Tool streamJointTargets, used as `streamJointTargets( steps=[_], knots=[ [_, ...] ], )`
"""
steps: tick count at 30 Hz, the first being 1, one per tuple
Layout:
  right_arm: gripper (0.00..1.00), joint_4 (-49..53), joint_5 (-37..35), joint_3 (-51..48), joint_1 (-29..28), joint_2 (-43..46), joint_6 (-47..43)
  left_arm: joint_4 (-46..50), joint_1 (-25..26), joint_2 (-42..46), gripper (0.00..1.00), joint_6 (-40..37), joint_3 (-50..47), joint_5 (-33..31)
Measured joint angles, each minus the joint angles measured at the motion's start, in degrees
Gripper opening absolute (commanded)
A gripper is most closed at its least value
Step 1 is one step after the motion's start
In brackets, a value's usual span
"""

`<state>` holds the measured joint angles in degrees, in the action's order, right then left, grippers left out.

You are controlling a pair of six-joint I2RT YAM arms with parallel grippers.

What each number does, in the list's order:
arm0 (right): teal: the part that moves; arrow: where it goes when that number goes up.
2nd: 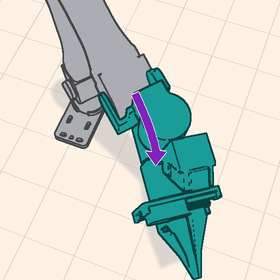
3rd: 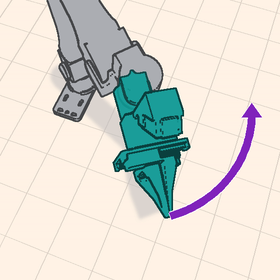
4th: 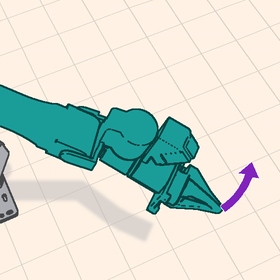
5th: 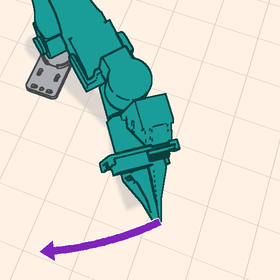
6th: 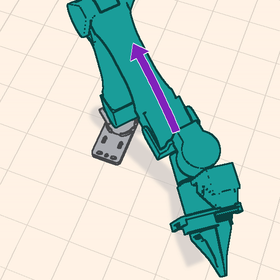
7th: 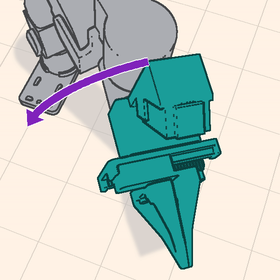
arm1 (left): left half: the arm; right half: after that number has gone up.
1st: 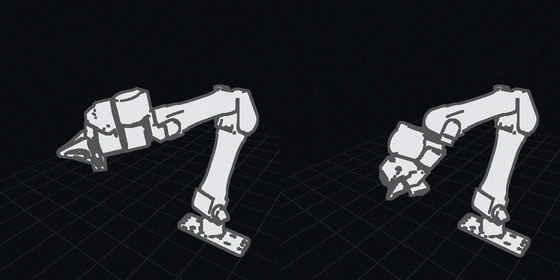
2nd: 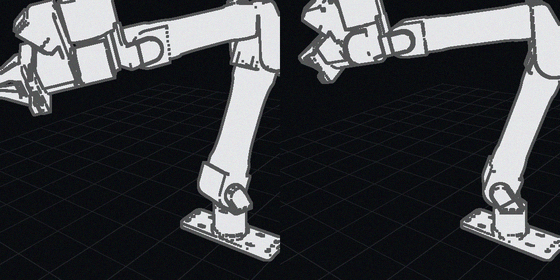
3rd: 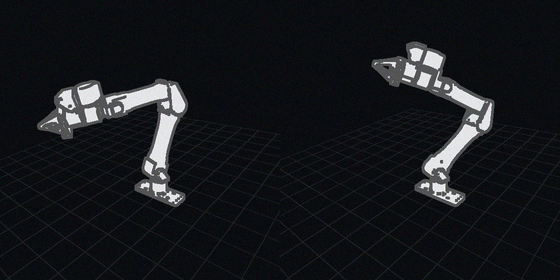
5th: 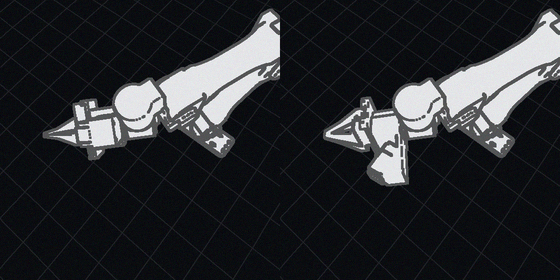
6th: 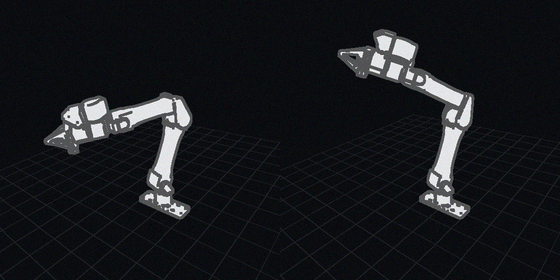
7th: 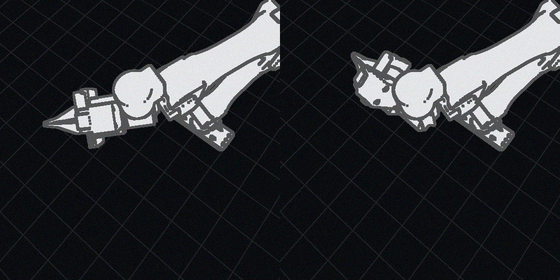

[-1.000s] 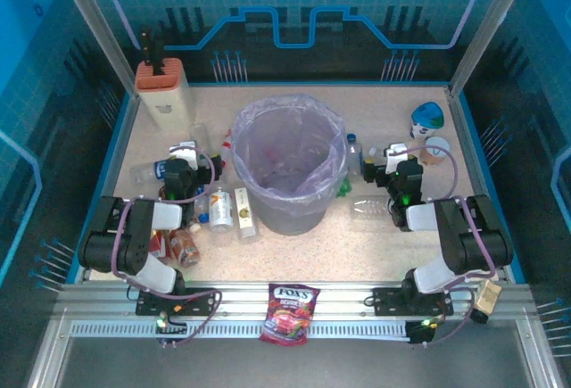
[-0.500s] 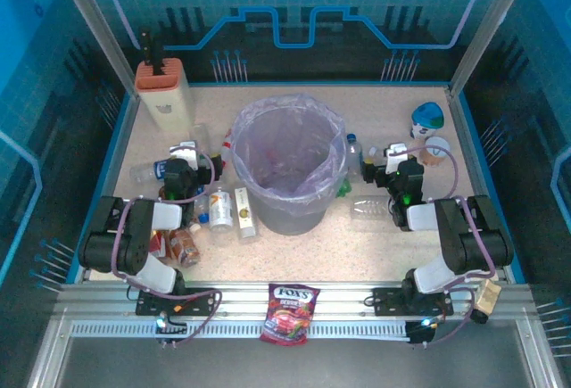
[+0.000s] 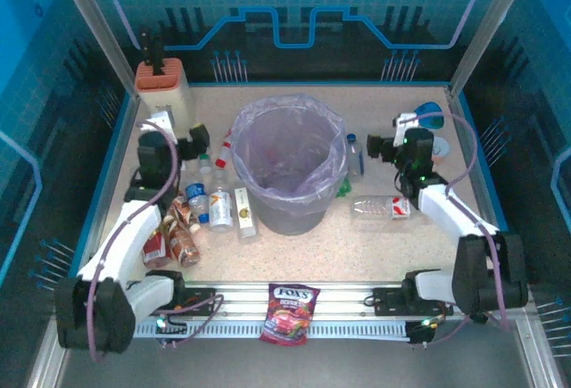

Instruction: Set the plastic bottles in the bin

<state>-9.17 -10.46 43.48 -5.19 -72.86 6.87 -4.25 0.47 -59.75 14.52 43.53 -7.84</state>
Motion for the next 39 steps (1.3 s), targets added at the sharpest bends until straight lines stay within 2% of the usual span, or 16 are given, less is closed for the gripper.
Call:
streamJointTargets(
  steps=[3,6,9,13,19,23,31,39],
  knots=[
    [0.97,16.90,0.66,11.04,-0.55,1.29,3.85,10.91,0.02,4.24,0.95,5.64,8.87,5.35],
    [0.91,30.42,2.43,19.15,-1.22,0.33,7.26,17.07,1.16,6.23,0.95,10.64,13.88,12.96],
    [0.87,40.33,4.24,24.30,-3.80,-2.93,9.55,21.84,5.75,6.54,0.95,14.19,15.58,19.08],
    [0.83,47.19,8.35,27.39,-5.68,-10.03,11.23,26.91,12.02,5.79,0.94,17.07,15.80,22.75],
    [0.81,50.29,11.41,30.56,-5.66,-20.37,12.76,28.72,14.75,5.70,0.91,19.74,13.79,23.17],
    [0.79,50.18,12.59,33.92,-5.66,-26.16,13.14,28.68,15.26,5.33,0.84,21.24,10.84,23.17],
    [0.73,49.59,12.57,36.63,-5.66,-33.38,13.70,28.13,15.63,4.83,0.80,22.67,8.76,23.17],
    [0.60,48.15,12.26,37.31,-5.62,-38.75,13.66,27.98,15.89,4.81,0.80,22.91,8.70,23.17]
  ],
)
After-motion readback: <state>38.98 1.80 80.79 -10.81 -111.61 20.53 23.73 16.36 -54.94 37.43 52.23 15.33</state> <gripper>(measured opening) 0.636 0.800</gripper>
